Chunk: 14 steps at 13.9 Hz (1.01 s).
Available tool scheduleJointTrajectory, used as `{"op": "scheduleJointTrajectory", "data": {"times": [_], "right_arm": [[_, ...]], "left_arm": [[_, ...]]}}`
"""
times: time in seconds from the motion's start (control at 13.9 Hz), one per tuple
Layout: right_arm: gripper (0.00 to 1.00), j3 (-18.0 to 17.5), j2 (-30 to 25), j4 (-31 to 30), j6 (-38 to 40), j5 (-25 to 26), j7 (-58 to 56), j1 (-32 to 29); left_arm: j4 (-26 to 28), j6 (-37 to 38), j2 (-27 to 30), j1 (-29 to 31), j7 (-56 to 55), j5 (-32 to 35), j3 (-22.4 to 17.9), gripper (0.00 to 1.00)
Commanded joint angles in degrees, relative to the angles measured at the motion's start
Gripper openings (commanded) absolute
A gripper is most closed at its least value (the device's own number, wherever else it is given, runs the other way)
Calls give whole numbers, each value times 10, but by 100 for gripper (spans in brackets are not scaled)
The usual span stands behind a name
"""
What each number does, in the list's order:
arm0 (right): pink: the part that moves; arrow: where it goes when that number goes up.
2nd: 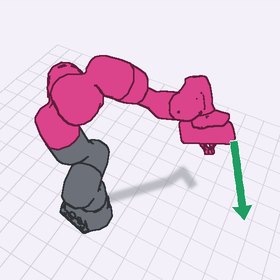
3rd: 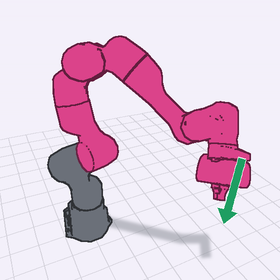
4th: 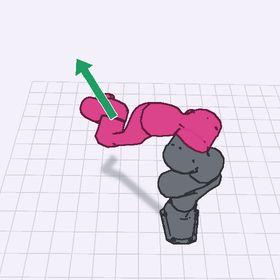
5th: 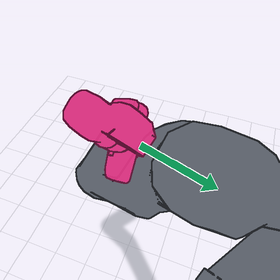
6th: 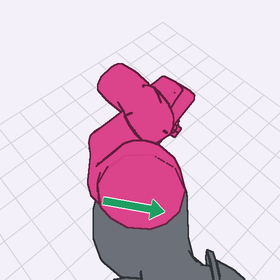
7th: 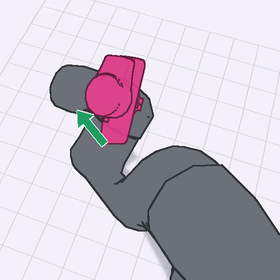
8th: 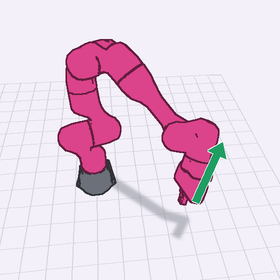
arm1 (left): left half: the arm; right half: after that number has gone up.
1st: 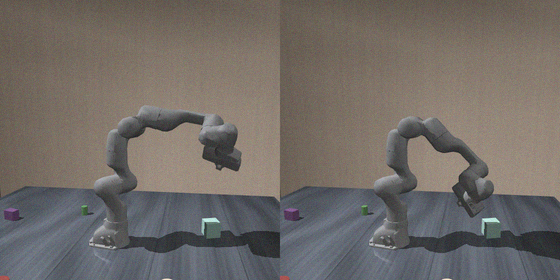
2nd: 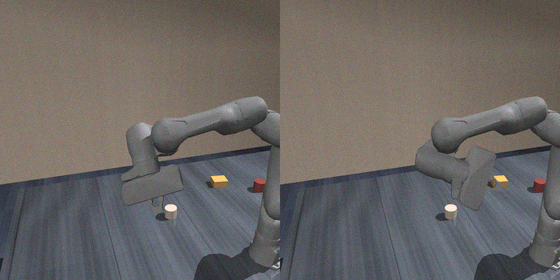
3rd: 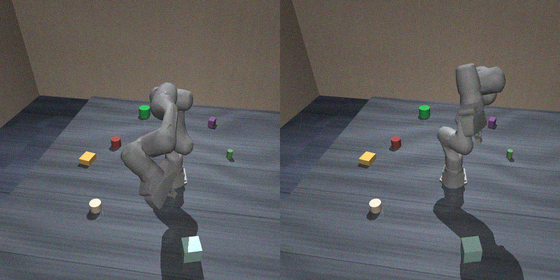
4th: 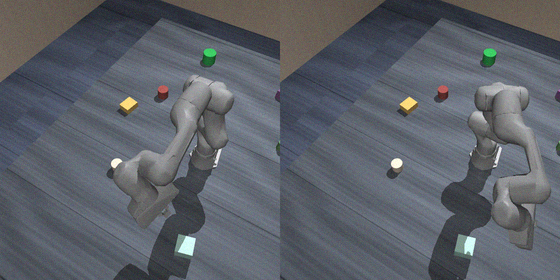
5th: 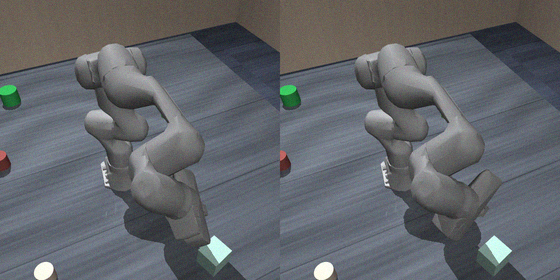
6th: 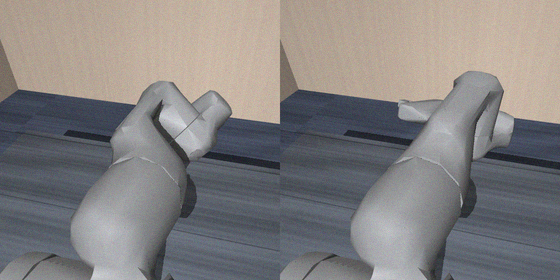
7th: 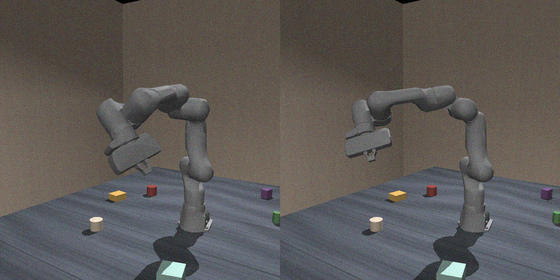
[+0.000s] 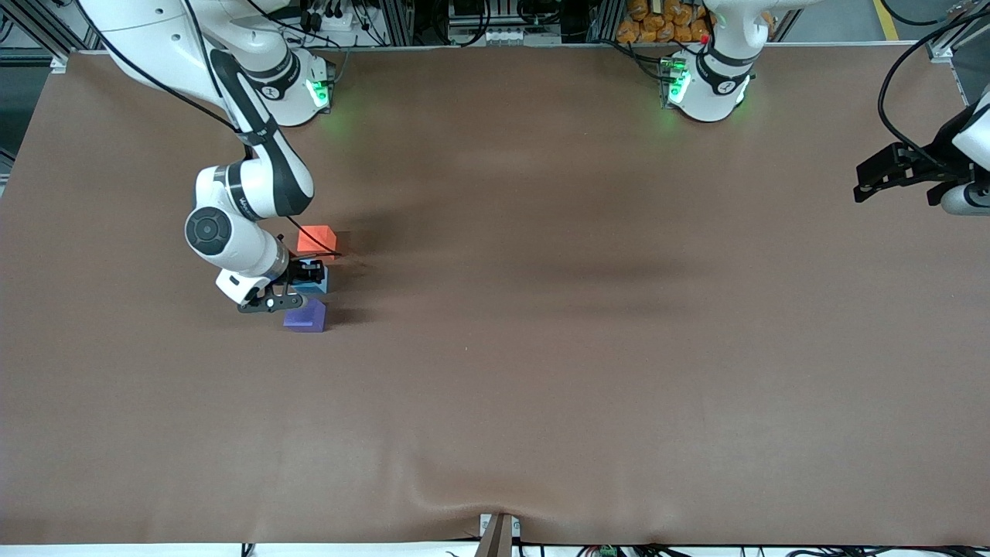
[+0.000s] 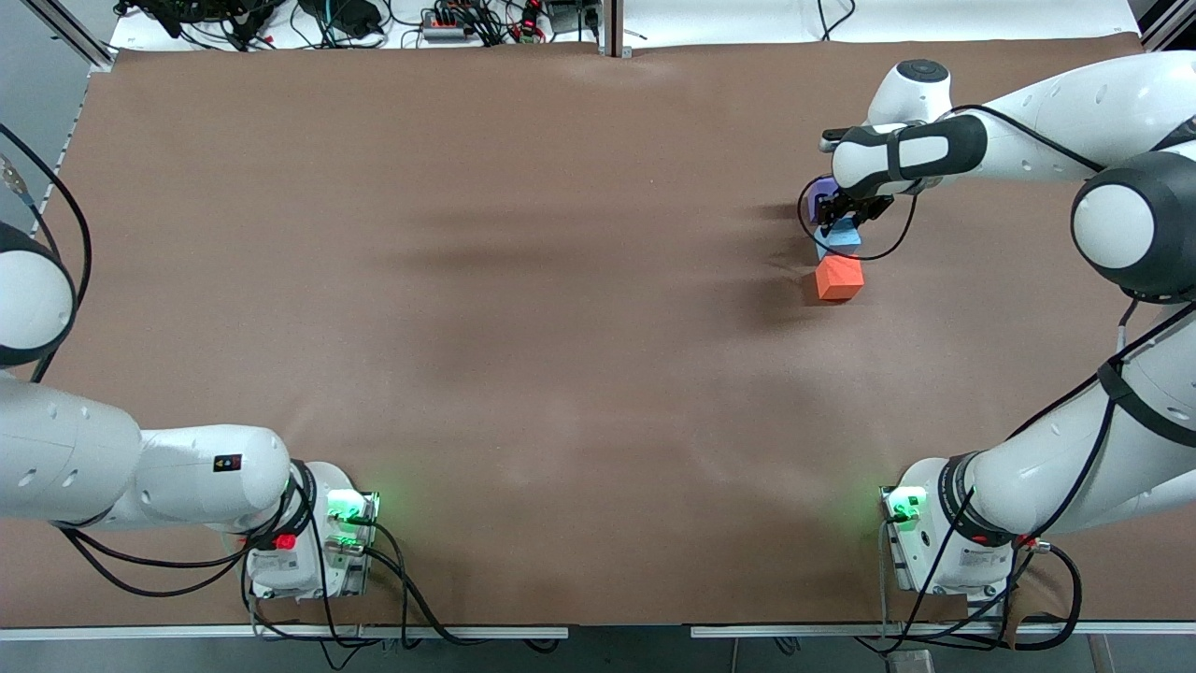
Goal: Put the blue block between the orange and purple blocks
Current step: 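Carry the blue block between the orange and purple blocks, lower it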
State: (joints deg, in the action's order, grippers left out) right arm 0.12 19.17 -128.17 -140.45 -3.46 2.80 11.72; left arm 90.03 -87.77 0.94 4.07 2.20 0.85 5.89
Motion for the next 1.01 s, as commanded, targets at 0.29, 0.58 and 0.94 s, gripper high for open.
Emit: {"op": "scheduleJointTrajectory", "data": {"times": [0.29,0.58,0.94], "right_arm": [[33,-9,6,-13,-26,0,-3,-3],[100,-9,1,11,10,-1,-5,-12],[100,-9,7,261,316,-1,-8,-15]], "left_arm": [[-5,-3,2,-2,-3,-9,11,100],[-4,-1,3,-3,-2,-9,11,100],[-3,3,4,-4,-4,-7,40,100]]}}
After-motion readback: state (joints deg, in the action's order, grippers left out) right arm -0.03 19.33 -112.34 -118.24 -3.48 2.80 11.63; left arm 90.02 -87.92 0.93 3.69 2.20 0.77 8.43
